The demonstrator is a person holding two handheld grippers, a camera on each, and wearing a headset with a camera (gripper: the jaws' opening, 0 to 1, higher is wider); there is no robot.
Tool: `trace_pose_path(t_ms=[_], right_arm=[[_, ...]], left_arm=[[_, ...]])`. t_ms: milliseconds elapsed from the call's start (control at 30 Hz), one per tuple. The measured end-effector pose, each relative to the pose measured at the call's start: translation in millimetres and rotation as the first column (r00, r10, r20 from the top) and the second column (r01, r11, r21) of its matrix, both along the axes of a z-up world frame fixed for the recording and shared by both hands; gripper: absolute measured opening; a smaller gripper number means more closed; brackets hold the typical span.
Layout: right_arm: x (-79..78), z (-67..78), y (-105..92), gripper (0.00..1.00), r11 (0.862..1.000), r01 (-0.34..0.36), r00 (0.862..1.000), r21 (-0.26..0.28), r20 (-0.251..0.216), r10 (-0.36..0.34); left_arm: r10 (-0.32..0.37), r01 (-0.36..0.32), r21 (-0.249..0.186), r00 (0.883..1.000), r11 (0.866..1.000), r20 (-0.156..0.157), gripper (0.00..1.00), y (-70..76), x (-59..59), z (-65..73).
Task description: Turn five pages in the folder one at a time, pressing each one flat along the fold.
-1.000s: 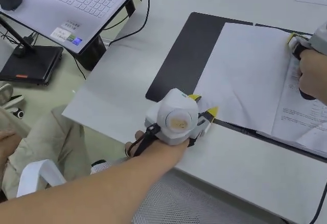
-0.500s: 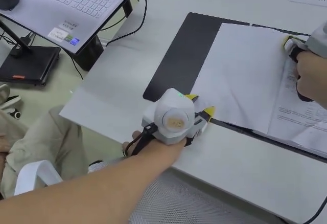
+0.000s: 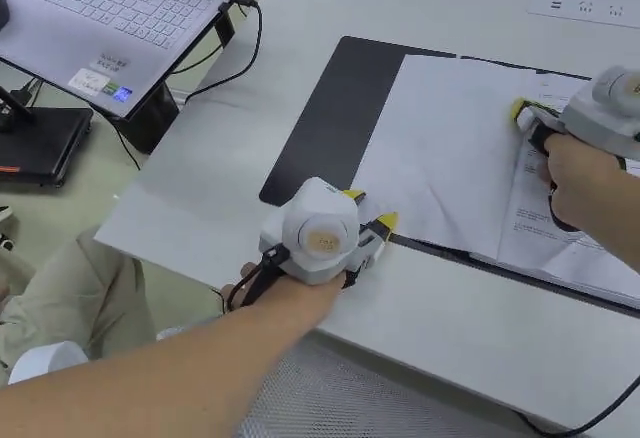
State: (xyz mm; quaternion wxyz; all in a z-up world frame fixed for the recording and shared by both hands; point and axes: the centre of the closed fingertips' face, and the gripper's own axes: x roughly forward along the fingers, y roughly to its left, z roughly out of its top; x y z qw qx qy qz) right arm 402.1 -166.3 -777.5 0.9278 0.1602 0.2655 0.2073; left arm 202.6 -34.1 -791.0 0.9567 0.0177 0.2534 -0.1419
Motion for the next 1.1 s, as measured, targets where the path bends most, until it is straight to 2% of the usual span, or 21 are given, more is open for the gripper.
trace_pose_path(t_ms=[167, 333, 500, 633, 767, 867, 967, 1033, 1067, 1100], right_arm=[[-12.4, 0.2, -1.3, 0.00, 1.000, 0.002, 1.000, 0.008, -0.007, -0.002], [-18.0, -1.6, -4.1, 0.00, 1.000, 0.004, 1.000, 0.022, -0.013, -0.004], [-40.0, 2.6, -3.5, 0.00, 1.000, -0.006, 1.000, 0.021, -0.020, 0.007], [-63.4, 10.6, 0.7, 0.00, 0.999, -0.018, 0.999, 0.029, -0.028, 0.019], [-66.9, 7.7, -1.2, 0.00, 0.999, -0.024, 0.999, 0.028, -0.034, 0.025], [-82.8, 10.2, -1.2, 0.00, 0.999, -0.030, 0.999, 0.024, -0.038, 0.031], [-91.1, 6.6, -3.1, 0.00, 0.999, -0.041, 0.998, 0.017, -0.043, 0.042], [-104.5, 8.1, -2.6, 0.00, 0.999, -0.047, 0.998, 0.021, -0.047, 0.048], [-98.6, 6.8, -2.9, 0.00, 0.998, -0.054, 0.997, 0.023, -0.048, 0.055], [-99.9, 6.4, -3.0, 0.00, 0.998, -0.055, 0.997, 0.024, -0.049, 0.057]], left_arm=[[0.000, 0.000, 0.000, 1.000, 1.000, -0.002, 0.26, 0.1, -0.2, -0.2], [-0.003, 0.003, 0.005, 1.000, 1.000, -0.003, 0.26, -0.1, -0.7, 0.5], [-0.002, 0.002, 0.003, 1.000, 1.000, -0.005, 0.26, -0.1, -1.0, 0.7], [-0.002, 0.002, 0.004, 1.000, 1.000, -0.005, 0.26, -0.1, -0.9, 0.7], [-0.001, 0.001, 0.003, 1.000, 1.000, -0.006, 0.26, 0.1, -0.6, 0.5], [0.000, 0.000, 0.002, 1.000, 1.000, -0.005, 0.26, 0.1, -0.6, 0.9], [0.001, -0.001, 0.000, 1.000, 1.000, -0.005, 0.26, 0.2, -0.6, 1.0], [0.001, -0.001, -0.001, 1.000, 1.000, -0.003, 0.26, 0.3, -0.3, 0.6], [0.002, -0.002, -0.002, 1.000, 1.000, -0.003, 0.26, 0.4, -0.2, 0.5], [0.002, -0.002, -0.002, 1.000, 1.000, -0.003, 0.26, 0.5, 0.0, 0.2]])
